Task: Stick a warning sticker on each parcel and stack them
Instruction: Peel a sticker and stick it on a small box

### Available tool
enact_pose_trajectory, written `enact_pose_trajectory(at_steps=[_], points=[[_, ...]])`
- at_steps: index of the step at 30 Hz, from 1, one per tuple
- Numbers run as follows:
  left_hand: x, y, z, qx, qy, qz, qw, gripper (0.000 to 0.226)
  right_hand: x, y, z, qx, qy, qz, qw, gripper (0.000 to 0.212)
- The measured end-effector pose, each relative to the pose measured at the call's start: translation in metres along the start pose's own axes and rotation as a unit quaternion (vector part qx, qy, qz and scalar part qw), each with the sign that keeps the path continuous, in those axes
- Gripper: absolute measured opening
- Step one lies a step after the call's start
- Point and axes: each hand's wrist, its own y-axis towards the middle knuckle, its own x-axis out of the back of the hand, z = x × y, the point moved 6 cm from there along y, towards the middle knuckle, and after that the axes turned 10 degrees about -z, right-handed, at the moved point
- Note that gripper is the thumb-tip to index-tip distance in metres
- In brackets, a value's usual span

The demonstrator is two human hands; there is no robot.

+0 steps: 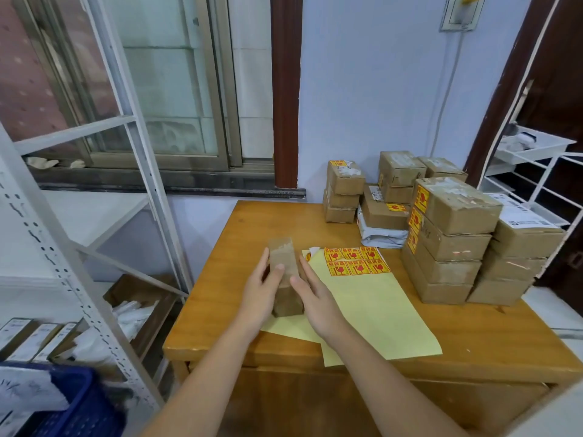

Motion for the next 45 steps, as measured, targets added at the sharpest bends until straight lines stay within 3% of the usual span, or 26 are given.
enact_pose_trajectory(at_steps=[4,11,34,41,45], points=[[0.003,-0.004,0.01,-0.013,-0.01,-0.024,1.0,0.058,0.001,-0.004,0.0,0.028,-0.021,-0.007,0.999,0.054],[0.001,-0.01,0.012,-0.043,0.026,0.016,0.999,0.081,0.004,-0.003,0.0,0.04,-0.041,-0.021,0.998,0.053],[-0.001,-0.01,-0.001,-0.059,0.082,0.005,0.995,0.061,0.002,0.009,0.009,0.032,-0.097,0.009,0.995,0.057],[0.01,-0.004,-0.012,-0.044,0.117,0.011,0.992,0.073,0.012,0.009,0.021,0.054,-0.103,0.031,0.993,0.062],[0.01,-0.006,-0.034,-0.106,0.194,-0.004,0.975,0.065,0.036,0.011,0.019,0.071,-0.174,0.006,0.982,0.068]])
